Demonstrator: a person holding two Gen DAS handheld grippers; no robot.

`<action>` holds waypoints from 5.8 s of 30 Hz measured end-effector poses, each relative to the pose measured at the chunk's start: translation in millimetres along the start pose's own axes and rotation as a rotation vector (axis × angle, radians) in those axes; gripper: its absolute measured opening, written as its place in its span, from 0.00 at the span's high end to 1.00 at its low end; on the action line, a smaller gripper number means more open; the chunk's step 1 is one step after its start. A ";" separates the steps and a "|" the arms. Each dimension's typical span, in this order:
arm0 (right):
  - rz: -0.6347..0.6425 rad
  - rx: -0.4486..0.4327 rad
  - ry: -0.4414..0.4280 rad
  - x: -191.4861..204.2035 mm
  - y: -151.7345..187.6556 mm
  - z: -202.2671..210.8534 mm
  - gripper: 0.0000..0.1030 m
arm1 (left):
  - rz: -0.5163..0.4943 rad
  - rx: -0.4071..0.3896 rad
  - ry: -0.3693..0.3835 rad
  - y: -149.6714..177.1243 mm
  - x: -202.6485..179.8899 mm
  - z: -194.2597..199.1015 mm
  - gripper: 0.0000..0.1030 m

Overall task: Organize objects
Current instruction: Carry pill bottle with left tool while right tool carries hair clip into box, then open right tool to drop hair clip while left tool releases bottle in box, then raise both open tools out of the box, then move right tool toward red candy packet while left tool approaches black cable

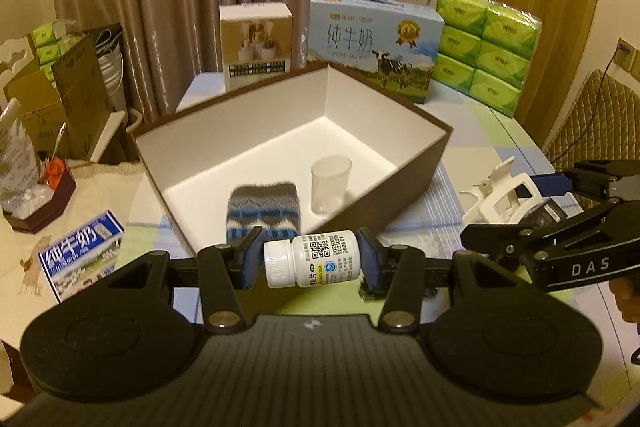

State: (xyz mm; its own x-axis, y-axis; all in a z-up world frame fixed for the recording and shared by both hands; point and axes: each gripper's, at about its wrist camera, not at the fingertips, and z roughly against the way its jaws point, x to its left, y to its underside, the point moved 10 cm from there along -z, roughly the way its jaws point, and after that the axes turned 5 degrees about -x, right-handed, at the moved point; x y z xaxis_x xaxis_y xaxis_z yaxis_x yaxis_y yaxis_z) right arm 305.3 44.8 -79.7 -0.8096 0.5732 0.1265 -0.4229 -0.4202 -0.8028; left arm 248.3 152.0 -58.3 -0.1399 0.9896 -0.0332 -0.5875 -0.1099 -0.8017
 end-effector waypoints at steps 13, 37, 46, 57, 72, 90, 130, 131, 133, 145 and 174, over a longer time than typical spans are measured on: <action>-0.010 -0.007 -0.006 -12.7 -37.9 -46.3 0.17 | -0.009 -0.018 -0.022 -36.6 27.8 -40.2 0.57; -0.055 0.119 0.126 -81.2 -44.5 -151.6 0.17 | -0.013 0.117 -0.132 -44.7 112.3 -153.7 0.57; -0.020 0.181 0.135 -88.4 -30.0 -171.2 0.17 | -0.005 0.185 -0.140 -32.9 126.3 -186.6 0.57; 0.076 0.225 0.134 -84.8 -23.6 -187.7 0.17 | -0.021 0.205 -0.136 -30.2 125.8 -200.1 0.57; 0.043 0.221 0.117 -84.7 -23.7 -182.7 0.17 | -0.037 0.204 -0.144 -31.5 128.5 -204.0 0.57; -0.011 0.135 0.063 -69.1 -32.4 -152.2 0.08 | -0.016 0.165 -0.125 -41.2 120.9 -182.0 0.26; -0.197 -0.058 0.061 -31.7 14.2 35.4 0.02 | 0.071 0.066 -0.030 -7.6 23.1 -5.7 0.08; -0.196 -0.057 0.065 -31.6 17.3 39.0 0.02 | 0.071 0.070 -0.029 -4.2 20.3 -4.5 0.08; -0.196 -0.052 0.071 -31.6 23.8 45.7 0.02 | 0.070 0.074 -0.025 0.9 14.0 -1.0 0.08; -0.218 0.012 0.108 -37.8 72.3 76.8 0.02 | 0.056 0.119 0.012 36.5 -25.3 9.8 0.08; -0.316 0.118 0.194 -68.3 130.9 69.9 0.12 | -0.002 0.236 0.048 91.0 -69.5 -24.4 0.09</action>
State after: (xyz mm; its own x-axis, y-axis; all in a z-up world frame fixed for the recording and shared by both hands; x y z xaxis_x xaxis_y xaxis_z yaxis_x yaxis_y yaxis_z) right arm 276.8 -98.5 -152.7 -0.5443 0.8051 0.2354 -0.6926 -0.2730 -0.6677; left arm 224.0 75.4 -143.6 -0.1038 0.9925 -0.0651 -0.7587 -0.1213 -0.6401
